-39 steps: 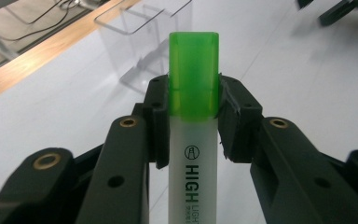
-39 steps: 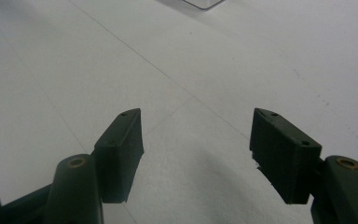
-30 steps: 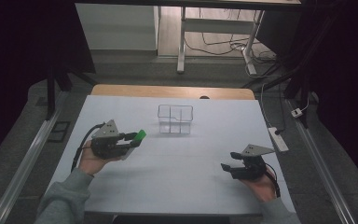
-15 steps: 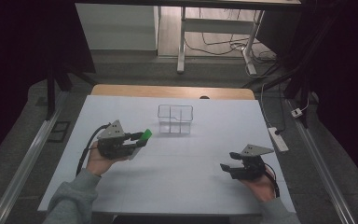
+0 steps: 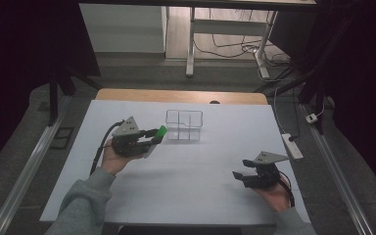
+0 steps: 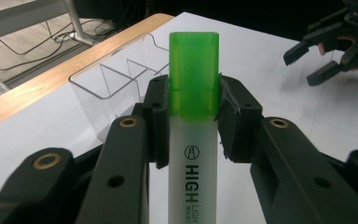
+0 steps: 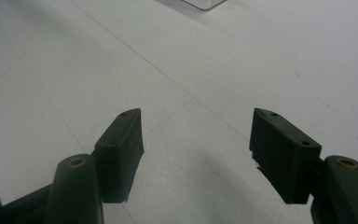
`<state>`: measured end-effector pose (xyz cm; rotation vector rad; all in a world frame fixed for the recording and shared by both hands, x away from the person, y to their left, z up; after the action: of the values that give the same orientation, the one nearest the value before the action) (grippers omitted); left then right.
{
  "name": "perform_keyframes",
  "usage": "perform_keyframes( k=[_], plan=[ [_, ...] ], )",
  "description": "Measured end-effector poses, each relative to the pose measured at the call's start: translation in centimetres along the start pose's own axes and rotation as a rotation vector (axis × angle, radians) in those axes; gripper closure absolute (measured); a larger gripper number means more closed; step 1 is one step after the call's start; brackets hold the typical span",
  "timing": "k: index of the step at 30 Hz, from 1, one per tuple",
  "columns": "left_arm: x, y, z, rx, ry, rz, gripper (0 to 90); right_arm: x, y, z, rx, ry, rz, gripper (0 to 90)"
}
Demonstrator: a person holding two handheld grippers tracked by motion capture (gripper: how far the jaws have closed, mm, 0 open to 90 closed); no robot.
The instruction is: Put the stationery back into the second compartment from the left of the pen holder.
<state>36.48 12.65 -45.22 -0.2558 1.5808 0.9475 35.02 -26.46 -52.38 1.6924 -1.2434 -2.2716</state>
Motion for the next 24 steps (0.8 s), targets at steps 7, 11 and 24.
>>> perform_keyframes(
  k=[7,11,24],
  plan=[
    [-0.7,-1.5,0.4,-0.014,-0.012,0.016,66.3,0.1,0.1,-0.1,0.001,-0.006,0.000,34.1],
    [-1.3,-2.0,0.5,-0.015,-0.015,0.012,66.3,0.2,0.1,-0.3,0.003,-0.009,0.000,34.1],
    [-3.7,-3.8,1.0,-0.006,-0.005,-0.010,66.2,0.3,0.1,-0.5,0.005,-0.015,0.000,34.1]
  ],
)
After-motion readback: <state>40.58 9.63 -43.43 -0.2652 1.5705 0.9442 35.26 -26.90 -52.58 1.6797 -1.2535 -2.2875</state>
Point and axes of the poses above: each handheld gripper's, and its own axes: y roughly backward along the jaws, x roughly out of its underside, z roughly to its left, the point moved 4 cm from there along -y, roughly forward along the jaws, and after that the axes turned 7 degrees about -x, right-handed, at the moved point
